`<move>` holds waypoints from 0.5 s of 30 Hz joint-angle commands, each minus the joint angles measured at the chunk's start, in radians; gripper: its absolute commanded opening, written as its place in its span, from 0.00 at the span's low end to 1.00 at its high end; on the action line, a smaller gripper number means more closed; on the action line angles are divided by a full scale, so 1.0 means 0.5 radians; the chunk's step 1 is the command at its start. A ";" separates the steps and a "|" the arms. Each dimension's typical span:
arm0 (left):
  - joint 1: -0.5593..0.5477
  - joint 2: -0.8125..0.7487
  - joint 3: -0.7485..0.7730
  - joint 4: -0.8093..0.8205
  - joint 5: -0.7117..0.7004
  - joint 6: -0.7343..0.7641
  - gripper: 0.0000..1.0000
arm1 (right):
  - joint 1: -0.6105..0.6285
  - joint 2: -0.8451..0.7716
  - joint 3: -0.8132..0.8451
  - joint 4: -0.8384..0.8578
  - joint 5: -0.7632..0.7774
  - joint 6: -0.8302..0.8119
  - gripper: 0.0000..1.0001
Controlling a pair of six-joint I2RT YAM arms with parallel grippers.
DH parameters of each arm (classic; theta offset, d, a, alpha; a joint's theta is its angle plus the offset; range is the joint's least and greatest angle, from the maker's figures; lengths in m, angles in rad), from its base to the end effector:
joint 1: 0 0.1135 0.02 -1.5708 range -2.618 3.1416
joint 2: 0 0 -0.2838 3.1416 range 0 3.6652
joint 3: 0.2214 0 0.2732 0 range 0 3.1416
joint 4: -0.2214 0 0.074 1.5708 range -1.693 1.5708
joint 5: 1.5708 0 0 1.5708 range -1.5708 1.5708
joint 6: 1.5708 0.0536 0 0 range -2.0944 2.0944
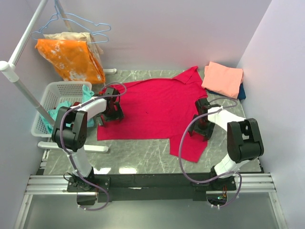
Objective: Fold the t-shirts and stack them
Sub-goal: Flatten the tshirt out
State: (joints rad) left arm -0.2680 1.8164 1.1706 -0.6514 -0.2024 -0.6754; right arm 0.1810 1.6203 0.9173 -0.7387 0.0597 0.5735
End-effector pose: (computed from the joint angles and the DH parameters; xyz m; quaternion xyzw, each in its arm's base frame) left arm 0.3617 -0.0882 0.1545 -0.2129 0.9624 0.0275 0.1663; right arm 0.2884 0.0495 0.1440 0.1964 0.9779 -0.0039 0.0709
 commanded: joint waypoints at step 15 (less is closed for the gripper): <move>-0.123 -0.197 -0.175 -0.191 -0.154 -0.091 0.99 | -0.015 -0.366 -0.380 -0.121 0.166 0.249 0.78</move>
State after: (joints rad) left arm -0.3004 1.7466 1.1027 -0.7269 -0.2550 -0.6895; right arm 0.1802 1.4788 0.7799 -0.7204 0.0944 0.6518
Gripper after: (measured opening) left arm 0.995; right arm 0.788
